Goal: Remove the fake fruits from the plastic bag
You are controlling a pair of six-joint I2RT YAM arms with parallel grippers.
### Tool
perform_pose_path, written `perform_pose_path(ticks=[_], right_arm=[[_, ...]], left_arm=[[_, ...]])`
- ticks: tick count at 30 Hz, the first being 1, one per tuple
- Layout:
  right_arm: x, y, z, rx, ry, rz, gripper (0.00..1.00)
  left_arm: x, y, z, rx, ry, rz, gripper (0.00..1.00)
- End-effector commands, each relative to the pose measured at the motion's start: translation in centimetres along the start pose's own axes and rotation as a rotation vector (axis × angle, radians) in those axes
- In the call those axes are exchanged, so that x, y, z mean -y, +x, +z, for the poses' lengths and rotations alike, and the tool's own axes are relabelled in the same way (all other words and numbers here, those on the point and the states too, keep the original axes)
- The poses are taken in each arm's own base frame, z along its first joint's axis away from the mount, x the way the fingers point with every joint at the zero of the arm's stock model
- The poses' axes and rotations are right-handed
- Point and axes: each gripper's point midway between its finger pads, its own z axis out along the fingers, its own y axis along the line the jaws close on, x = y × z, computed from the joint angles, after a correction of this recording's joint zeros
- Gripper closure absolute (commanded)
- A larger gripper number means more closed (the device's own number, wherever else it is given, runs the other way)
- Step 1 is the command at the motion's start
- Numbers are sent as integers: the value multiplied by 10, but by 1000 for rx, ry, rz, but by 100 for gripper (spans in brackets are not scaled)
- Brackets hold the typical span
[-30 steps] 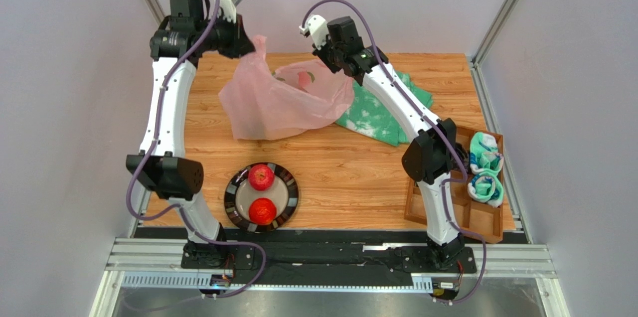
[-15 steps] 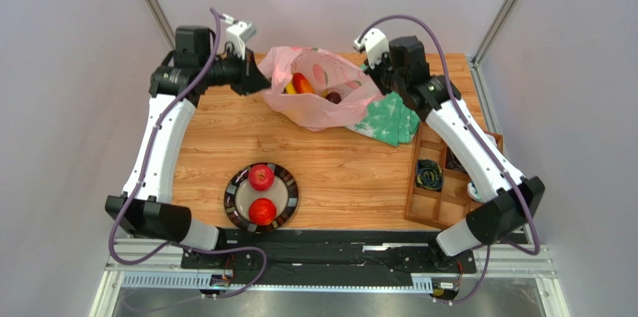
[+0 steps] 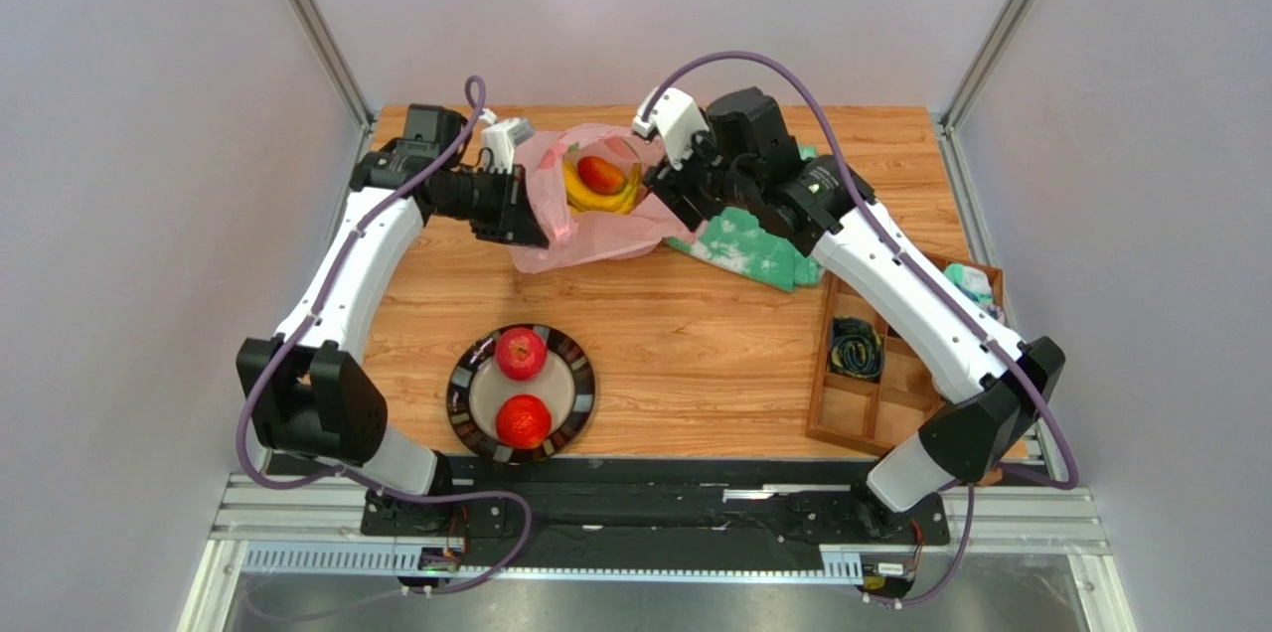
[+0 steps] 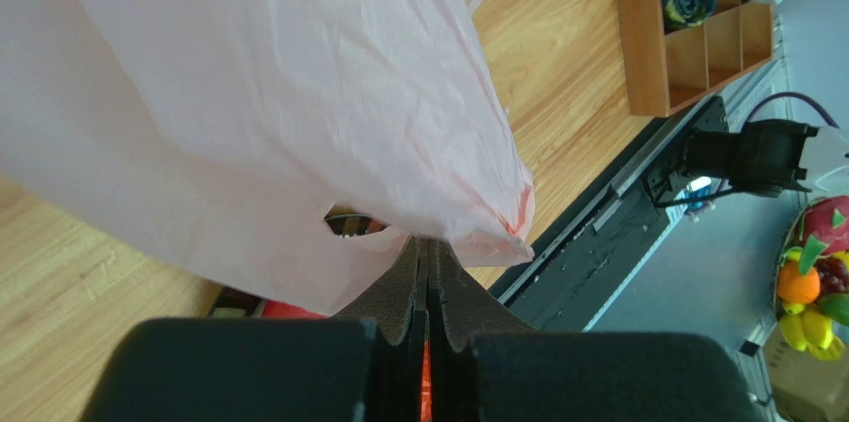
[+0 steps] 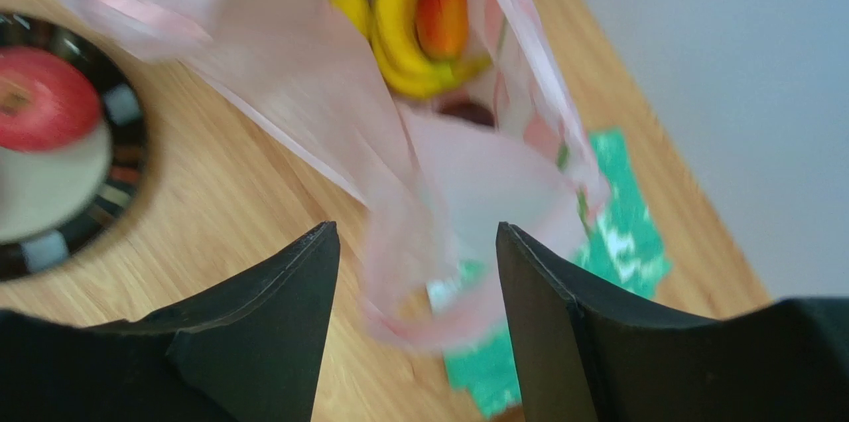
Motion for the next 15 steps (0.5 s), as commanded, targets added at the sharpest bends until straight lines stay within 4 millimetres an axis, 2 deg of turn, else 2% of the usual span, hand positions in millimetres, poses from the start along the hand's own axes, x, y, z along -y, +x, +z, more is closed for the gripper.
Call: perform_pose_path(ticks=[1, 4, 5, 8, 9, 11, 12, 15], right_arm=[[-30, -87, -17, 260, -75, -68, 36], [-47, -87, 12, 251, -112, -61, 39], [-52, -76, 35, 204, -119, -47, 40], [-51, -55, 71, 125, -84, 31, 43], [-53, -40, 92, 80, -80, 53, 44], [-51, -29, 113, 44, -72, 127, 46], [-49, -19, 133, 5, -42, 152, 48], [-60, -14, 155, -24, -44, 225, 46]], left_arm=[[42, -34, -45, 163, 26, 119, 100], [56, -37, -60, 199, 34, 139, 100], [63, -39, -66, 219, 40, 153, 100], [75, -38, -77, 241, 56, 175, 100], [77, -38, -80, 245, 57, 185, 100], [77, -33, -83, 240, 37, 196, 100], [75, -30, -84, 236, 27, 197, 100], [63, -21, -80, 216, -20, 191, 100]])
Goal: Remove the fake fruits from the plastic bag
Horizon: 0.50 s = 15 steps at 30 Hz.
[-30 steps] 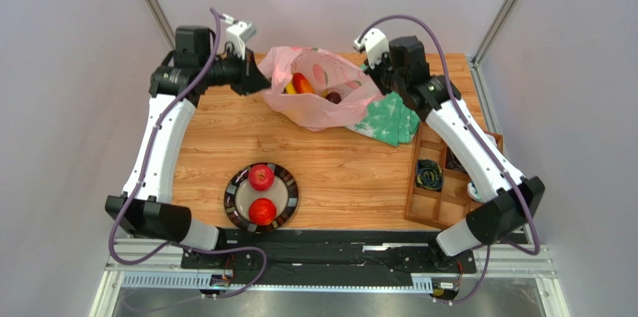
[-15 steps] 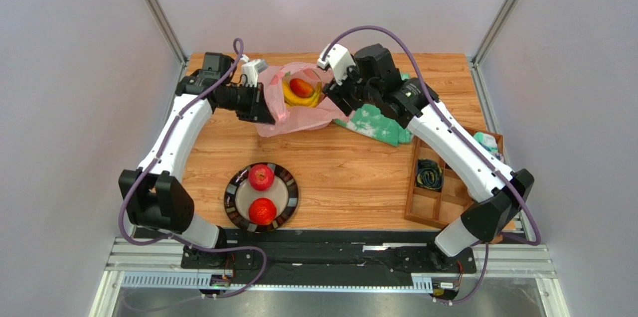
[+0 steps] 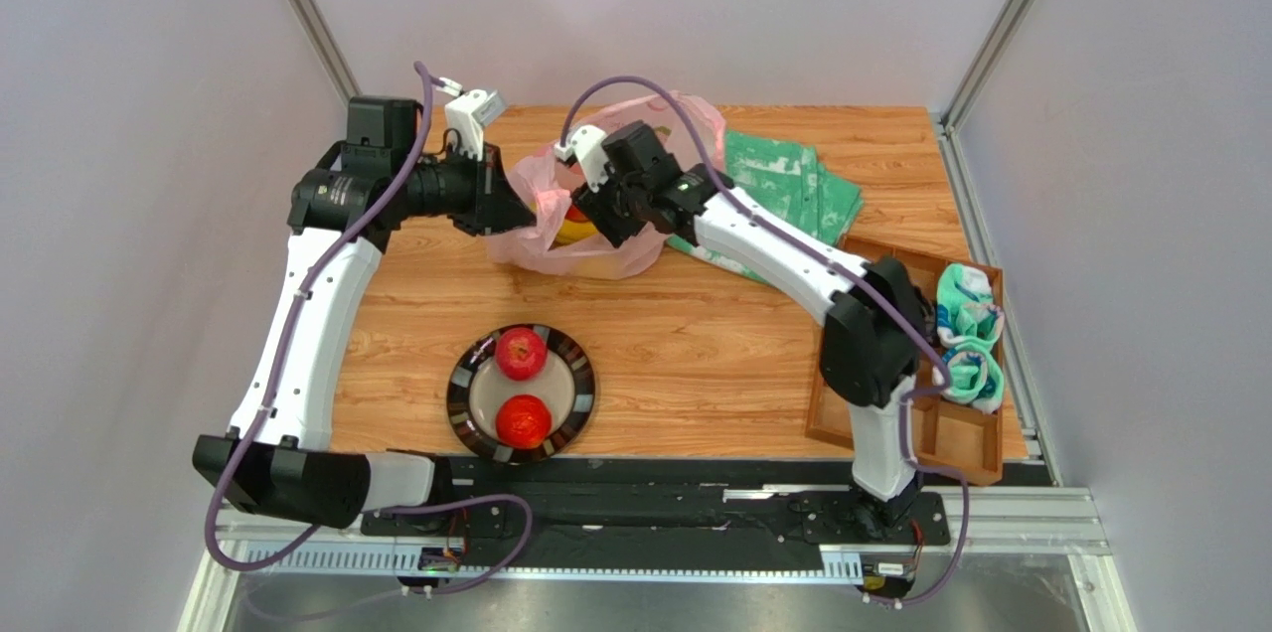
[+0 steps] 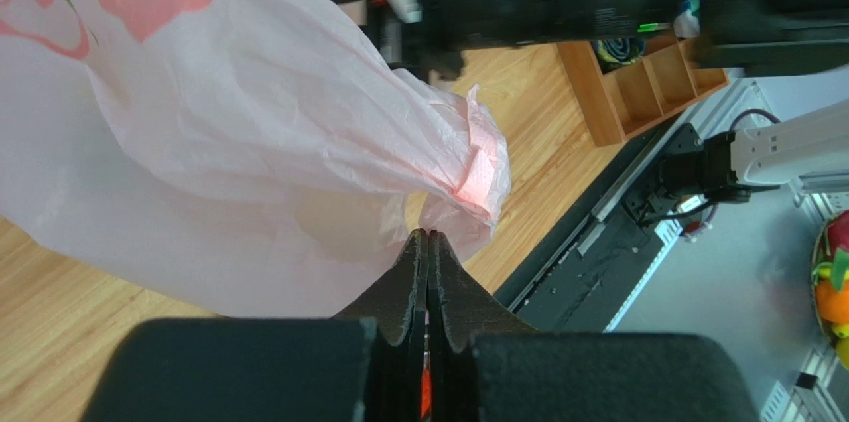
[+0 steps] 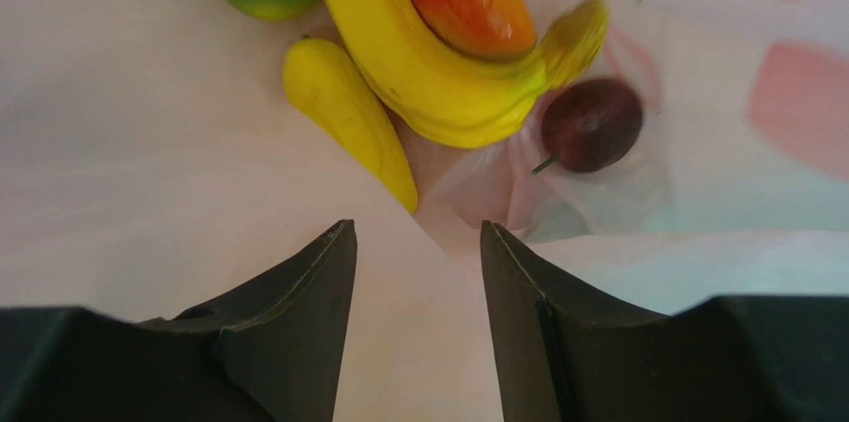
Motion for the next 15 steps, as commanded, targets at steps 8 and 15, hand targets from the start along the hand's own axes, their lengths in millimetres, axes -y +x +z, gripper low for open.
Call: perform_pose_path(ticks=[8, 15], right_arm=[[-124, 80, -29, -135, -188, 56, 49], [-141, 124, -61, -208, -245, 68, 48]], left_arm=[[-27, 26, 3, -43, -110, -35, 100], [-28, 50, -1, -77, -128, -50, 100]])
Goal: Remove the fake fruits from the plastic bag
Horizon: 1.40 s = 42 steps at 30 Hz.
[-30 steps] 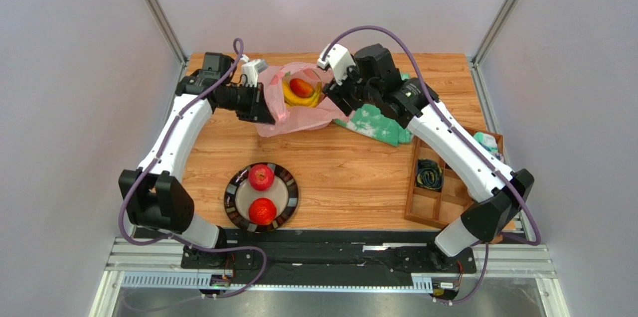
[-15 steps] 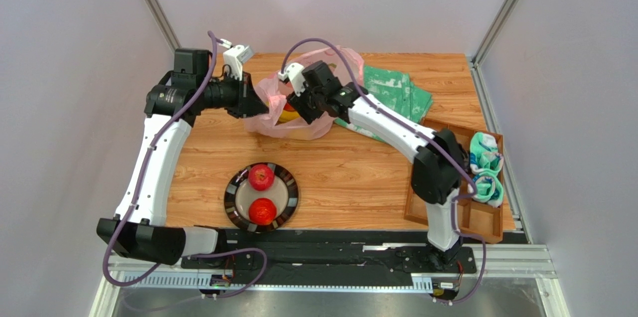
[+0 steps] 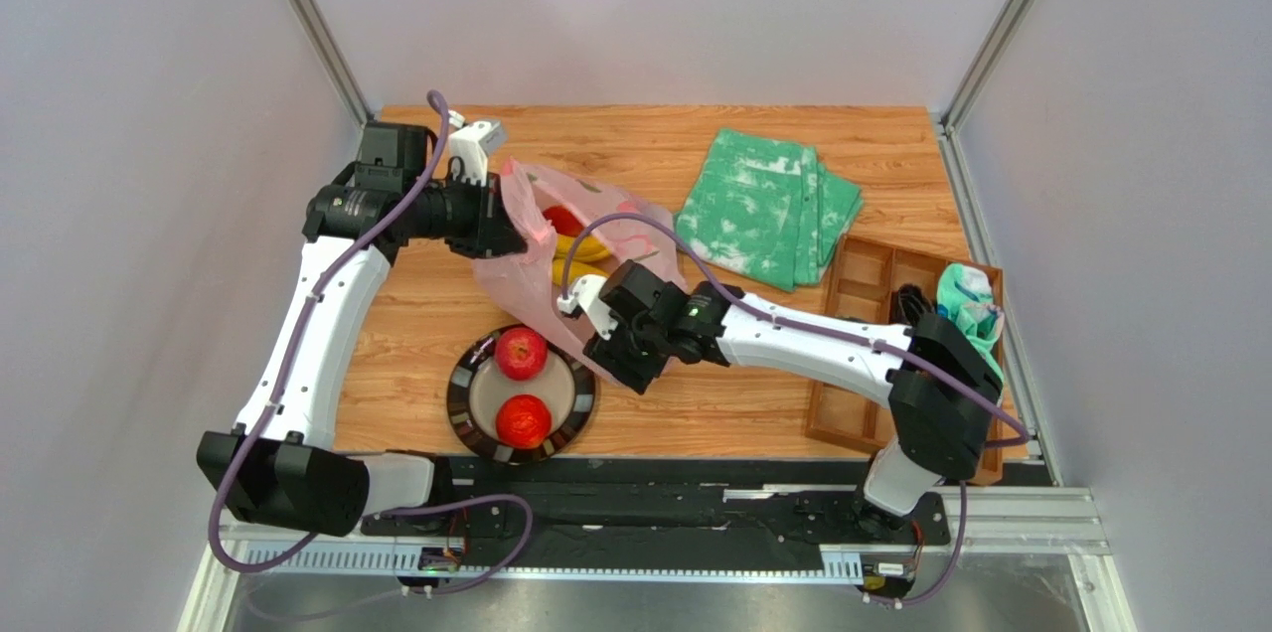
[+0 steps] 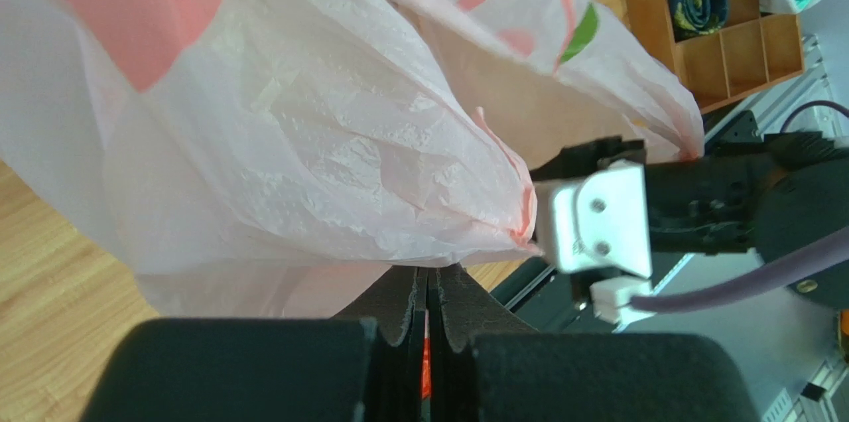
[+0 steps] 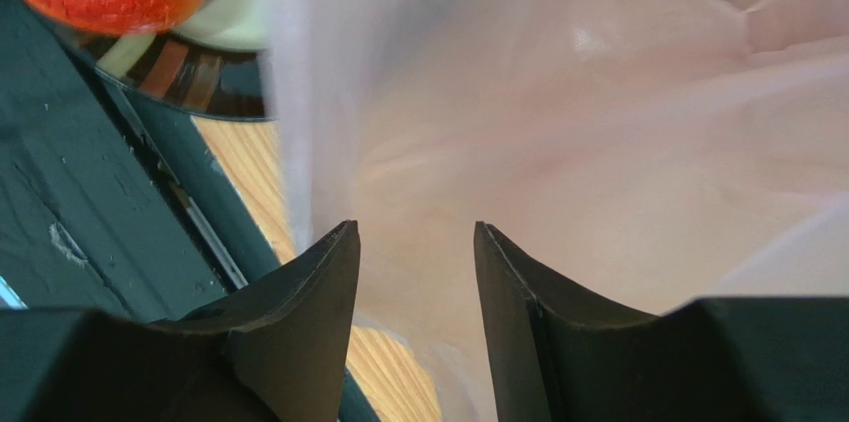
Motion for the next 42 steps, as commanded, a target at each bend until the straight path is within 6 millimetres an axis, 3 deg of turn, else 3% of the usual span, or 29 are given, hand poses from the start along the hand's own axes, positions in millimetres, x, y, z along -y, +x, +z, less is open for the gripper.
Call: perform_pose_path(ticks=[1, 5, 8, 10, 12, 18, 23, 32, 38, 42], right_arm=[[28, -31, -11, 106, 42, 94, 48], [46, -77, -17, 197, 83, 100, 45], [54, -112, -17, 259, 95, 89, 45], [57, -133, -4, 276, 91, 72, 46], [63, -139, 12, 259, 101, 57, 46], [86, -127, 42, 190, 177, 114, 41], [92, -115, 64, 152, 203, 161, 39], [110, -112, 75, 144, 303, 143, 36], [114, -98, 95, 100, 320, 170, 30], [127, -102, 101, 106, 388, 176, 18]], left_arm=[[3, 13, -10, 12, -17, 21, 100], [-1, 26, -8, -4, -33, 7, 100], [-3, 23, -9, 8, -49, 9, 100], [-3, 14, -11, 23, -51, 17, 100], [-6, 10, -10, 14, -57, 19, 100], [-4, -11, -14, 46, -56, 40, 100], [-2, -19, -16, 62, -54, 50, 100], [0, -16, -16, 66, -41, 45, 100], [0, -14, -17, 69, -32, 36, 100], [1, -13, -19, 74, -32, 34, 100]])
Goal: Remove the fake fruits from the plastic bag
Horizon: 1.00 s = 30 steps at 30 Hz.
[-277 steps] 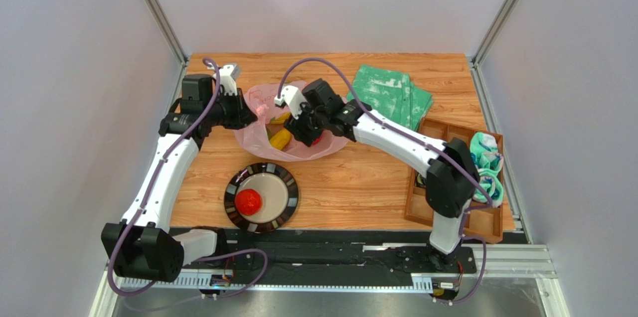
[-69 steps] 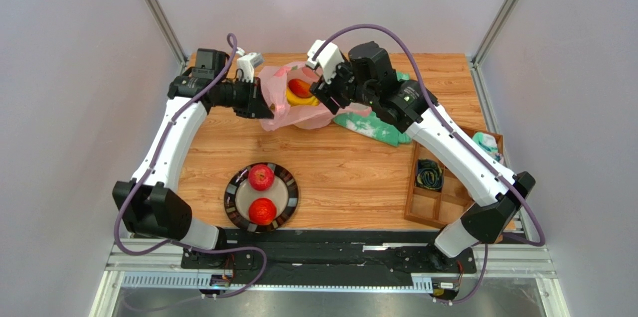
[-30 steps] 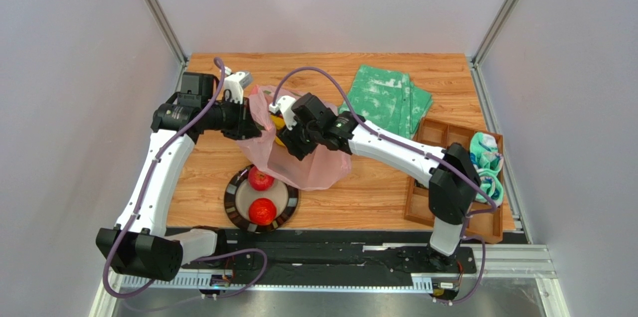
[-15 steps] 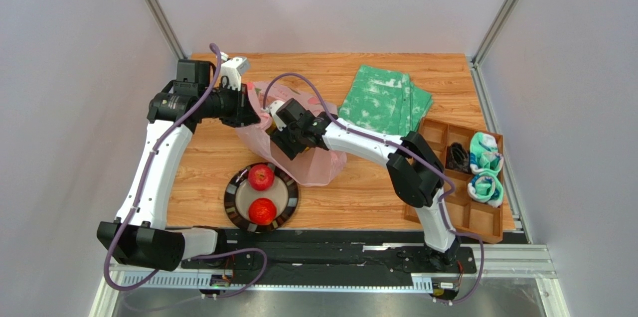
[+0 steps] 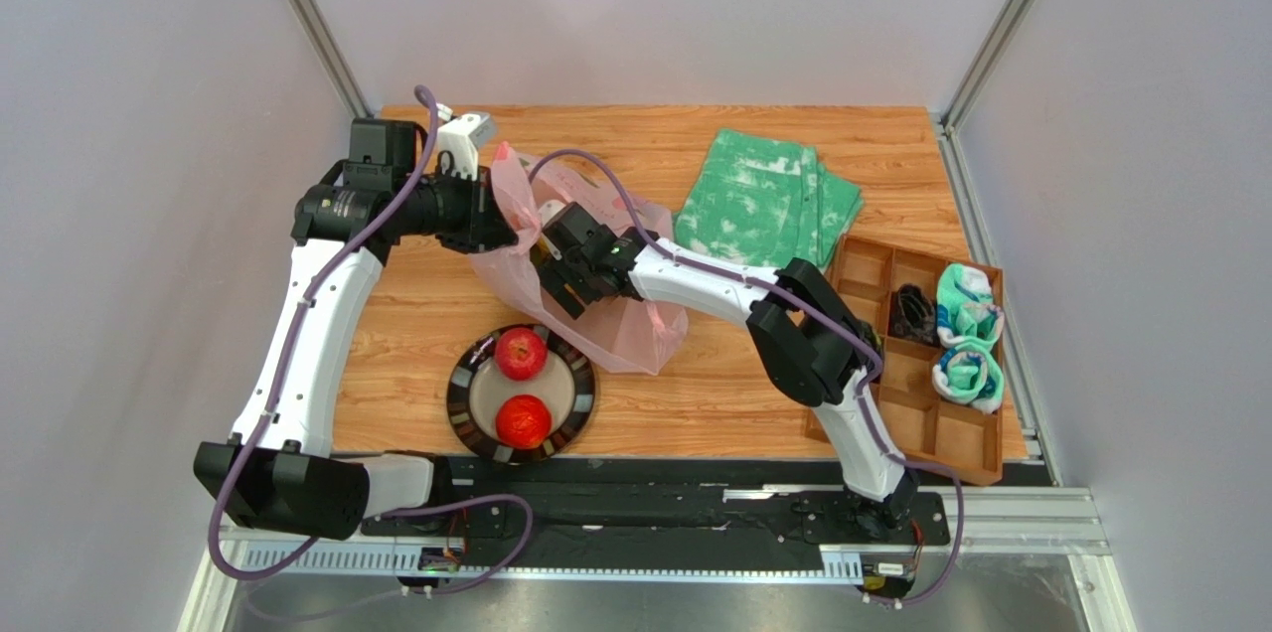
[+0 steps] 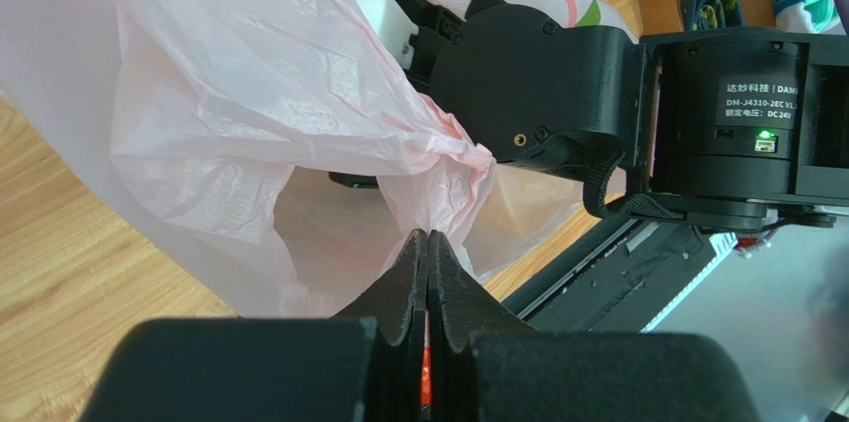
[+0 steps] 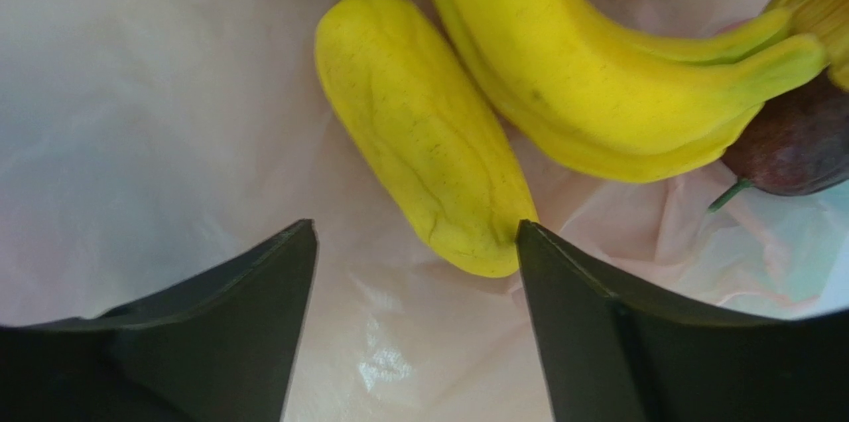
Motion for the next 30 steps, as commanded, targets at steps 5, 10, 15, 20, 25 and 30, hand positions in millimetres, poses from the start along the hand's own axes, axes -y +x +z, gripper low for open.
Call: perform_pose_path(ticks=[5, 10, 15, 20, 25, 30], right_arm=[[17, -21, 17, 50, 113, 33, 14], [10, -5, 31, 7, 84, 6, 24], [9, -4, 28, 3, 79, 2, 31], [12, -7, 25, 10, 84, -17, 42], [18, -18, 3, 38, 62, -20, 74], [31, -35, -42, 89, -51, 98, 100]], left_arm=[[8, -4, -10, 40, 25, 21, 100], [9, -1, -8, 36, 38, 6, 100], [8, -2, -7, 37, 38, 7, 100], [6, -3, -5, 45, 36, 5, 100], [2, -4, -5, 51, 24, 6, 100], [-1, -12, -4, 69, 17, 13, 100]])
